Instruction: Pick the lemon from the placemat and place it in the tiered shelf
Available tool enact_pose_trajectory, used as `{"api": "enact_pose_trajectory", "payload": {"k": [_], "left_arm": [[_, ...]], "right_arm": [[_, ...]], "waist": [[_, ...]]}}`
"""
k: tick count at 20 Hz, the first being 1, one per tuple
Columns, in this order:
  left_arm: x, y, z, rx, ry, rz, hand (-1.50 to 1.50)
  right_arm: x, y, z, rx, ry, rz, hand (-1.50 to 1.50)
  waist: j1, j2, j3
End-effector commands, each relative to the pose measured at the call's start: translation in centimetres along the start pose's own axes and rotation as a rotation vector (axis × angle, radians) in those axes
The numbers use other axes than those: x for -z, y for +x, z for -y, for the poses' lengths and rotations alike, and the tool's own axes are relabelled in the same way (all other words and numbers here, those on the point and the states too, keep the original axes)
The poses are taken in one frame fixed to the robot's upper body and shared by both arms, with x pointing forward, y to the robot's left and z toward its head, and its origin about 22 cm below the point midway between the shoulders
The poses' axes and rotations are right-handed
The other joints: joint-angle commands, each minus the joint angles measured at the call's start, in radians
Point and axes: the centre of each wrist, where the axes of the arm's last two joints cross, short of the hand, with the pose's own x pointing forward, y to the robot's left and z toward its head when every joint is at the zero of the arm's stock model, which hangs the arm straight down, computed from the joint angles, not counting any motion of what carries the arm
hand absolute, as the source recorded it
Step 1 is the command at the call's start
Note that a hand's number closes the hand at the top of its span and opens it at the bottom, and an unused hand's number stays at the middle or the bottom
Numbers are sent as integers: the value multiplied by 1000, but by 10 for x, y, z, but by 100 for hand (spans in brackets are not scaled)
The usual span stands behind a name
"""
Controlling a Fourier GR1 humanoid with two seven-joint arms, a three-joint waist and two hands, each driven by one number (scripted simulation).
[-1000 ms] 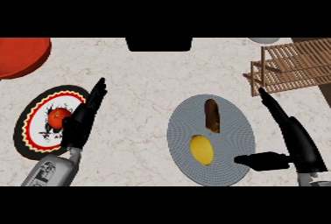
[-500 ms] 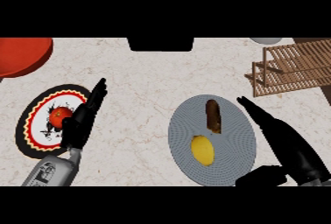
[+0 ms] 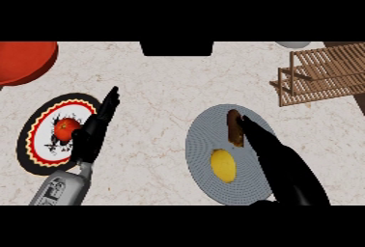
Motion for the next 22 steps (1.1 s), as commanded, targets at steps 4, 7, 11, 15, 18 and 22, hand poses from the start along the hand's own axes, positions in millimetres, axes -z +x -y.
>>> {"api": "enact_pose_trajectory", "payload": {"k": [4,7,11,15,18,22], "left_arm": [[1,19,7,10,14,9,0],[-4,1,-3,5,4,-4,0],[1,-8,-6,1,3,-3,0],[2,11,-3,7,4,0,0],[2,-8,4,4,-4,2,0],[4,9,10,-10,-16,-14,0]], "right_arm": [[3,10,-7,-31,-22,-32,-150],[13,4,-7,-31,-39,-66,-150],[12,7,-17,-16,-14,-52,-150],[11,28,-27,-33,-26,-67,-150],[25,16,-36,-22,-28,-92,-150],[12,14,-43,-16,-26,-95,-150]], "waist": [[0,0,1],[1,1,1],[-1,1,1],[1,0,0],[-1,1,0],[-2,0,1]]}}
